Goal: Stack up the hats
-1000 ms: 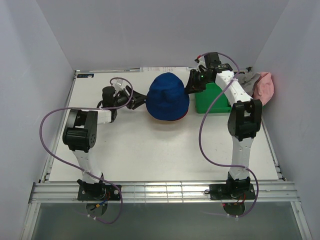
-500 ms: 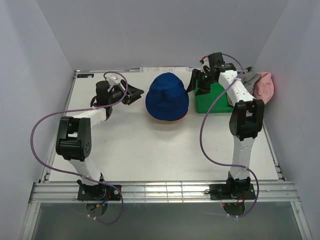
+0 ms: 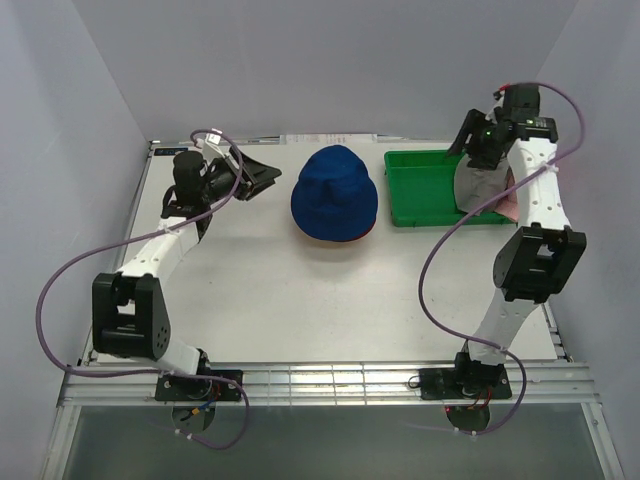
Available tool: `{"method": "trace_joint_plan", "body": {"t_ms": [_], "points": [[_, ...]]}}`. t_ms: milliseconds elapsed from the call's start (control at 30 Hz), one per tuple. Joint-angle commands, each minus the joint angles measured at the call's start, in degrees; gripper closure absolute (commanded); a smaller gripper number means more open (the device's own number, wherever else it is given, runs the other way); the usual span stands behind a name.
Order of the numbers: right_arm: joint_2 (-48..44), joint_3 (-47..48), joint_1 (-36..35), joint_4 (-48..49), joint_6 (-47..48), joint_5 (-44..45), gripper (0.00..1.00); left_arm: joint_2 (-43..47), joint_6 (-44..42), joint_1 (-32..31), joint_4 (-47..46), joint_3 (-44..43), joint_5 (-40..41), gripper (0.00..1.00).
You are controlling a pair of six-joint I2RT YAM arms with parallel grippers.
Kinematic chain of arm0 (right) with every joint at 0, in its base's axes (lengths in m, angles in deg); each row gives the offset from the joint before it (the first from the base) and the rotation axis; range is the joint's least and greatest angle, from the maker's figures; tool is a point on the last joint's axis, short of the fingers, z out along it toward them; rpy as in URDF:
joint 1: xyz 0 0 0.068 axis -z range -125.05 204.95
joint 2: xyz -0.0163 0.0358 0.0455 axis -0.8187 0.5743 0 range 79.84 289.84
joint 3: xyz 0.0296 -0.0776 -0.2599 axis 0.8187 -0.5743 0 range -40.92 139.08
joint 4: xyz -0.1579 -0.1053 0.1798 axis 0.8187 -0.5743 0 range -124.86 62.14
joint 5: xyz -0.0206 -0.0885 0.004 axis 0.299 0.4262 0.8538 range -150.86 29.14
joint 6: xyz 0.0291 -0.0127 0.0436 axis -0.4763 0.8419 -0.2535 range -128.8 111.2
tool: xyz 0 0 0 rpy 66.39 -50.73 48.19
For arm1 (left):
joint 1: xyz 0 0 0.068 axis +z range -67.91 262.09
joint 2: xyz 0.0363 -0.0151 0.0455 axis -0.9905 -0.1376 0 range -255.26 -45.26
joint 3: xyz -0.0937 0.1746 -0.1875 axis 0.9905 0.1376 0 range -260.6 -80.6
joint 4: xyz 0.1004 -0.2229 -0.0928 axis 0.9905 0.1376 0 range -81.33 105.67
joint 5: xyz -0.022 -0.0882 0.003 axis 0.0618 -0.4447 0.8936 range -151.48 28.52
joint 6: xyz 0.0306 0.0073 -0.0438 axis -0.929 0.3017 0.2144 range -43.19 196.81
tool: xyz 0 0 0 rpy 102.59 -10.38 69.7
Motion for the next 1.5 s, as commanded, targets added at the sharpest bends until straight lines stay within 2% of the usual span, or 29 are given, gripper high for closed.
{"method": "trace_joint_plan", "body": {"t_ms": [0, 133, 400, 533, 700, 967, 1067, 1167, 1200, 1233, 1467], "points": [[-1.2, 0.7, 4.5, -1.6, -2.6, 7.9, 0.32, 7.4, -1.1, -0.3, 2.5, 1.8, -1.6, 0.41], [0.0, 1.9, 7.2, -1.1, -4.6, 12.4, 0.32, 11.4, -1.6, -1.2, 4.3, 2.7, -2.0, 0.41], [5.1, 7.1, 7.7, -0.9, -5.7, 24.0, 0.33, 16.4, -2.3, -2.4, 6.0, 5.4, -4.5, 0.41], [7.0, 8.5, 8.2, -1.2, -5.1, 26.1, 0.34, 17.9, -2.4, -2.4, 6.6, 6.8, -5.3, 0.41], [7.0, 5.7, 8.4, 0.1, -4.0, 28.4, 0.33, 18.5, -2.4, -2.4, 7.5, 6.3, -6.2, 0.41], [11.2, 6.2, 8.9, 1.1, -3.8, 26.0, 0.33, 17.9, -3.1, -2.4, 8.4, 4.8, -6.4, 0.42], [13.4, 8.2, 9.1, 1.2, -4.2, 23.2, 0.40, 18.5, -3.6, -2.5, 9.3, 5.0, -5.8, 0.42], [14.8, 10.1, 9.2, 1.4, -4.1, 20.1, 0.64, 19.3, -3.7, -2.4, 10.0, 5.3, -5.1, 0.42], [14.9, 11.1, 9.2, 1.2, -4.1, 19.5, 0.83, 19.5, -3.8, -2.4, 10.3, 5.3, -5.0, 0.42], [14.9, 11.4, 9.2, 1.1, -4.4, 18.8, 0.90, 19.7, -3.8, -2.4, 10.5, 5.1, -4.9, 0.42], [8.1, 12.0, 9.2, 2.4, -5.3, 9.7, 0.92, 20.3, -2.1, -2.4, 9.3, 4.3, -5.3, 0.42]]}}
